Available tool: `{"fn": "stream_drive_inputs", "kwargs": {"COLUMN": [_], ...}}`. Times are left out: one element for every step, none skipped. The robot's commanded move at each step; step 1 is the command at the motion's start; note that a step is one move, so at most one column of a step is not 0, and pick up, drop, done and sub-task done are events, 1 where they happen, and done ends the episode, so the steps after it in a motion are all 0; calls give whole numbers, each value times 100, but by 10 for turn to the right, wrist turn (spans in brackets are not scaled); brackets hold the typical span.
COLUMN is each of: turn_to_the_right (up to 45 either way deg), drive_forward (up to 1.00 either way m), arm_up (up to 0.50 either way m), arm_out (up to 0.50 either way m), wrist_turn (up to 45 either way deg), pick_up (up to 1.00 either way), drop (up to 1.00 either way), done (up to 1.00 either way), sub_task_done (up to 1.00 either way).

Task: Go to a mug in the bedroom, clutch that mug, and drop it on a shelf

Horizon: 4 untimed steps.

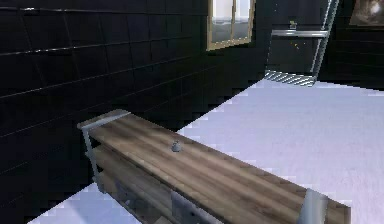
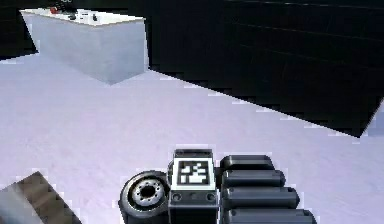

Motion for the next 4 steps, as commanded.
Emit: {"fn": "stream_drive_inputs", "kwargs": {"turn_to_the_right": [-30,420,-420,450], "drive_forward": [0,0,0,0], "arm_up": [0,0,0,0], "arm_out": [0,0,0,0], "wrist_turn": [0,0,0,0], "pick_up": [0,0,0,0], "drop": [0,0,0,0], "done": [0,0,0,0], "sub_task_done": [0,0,0,0]}}
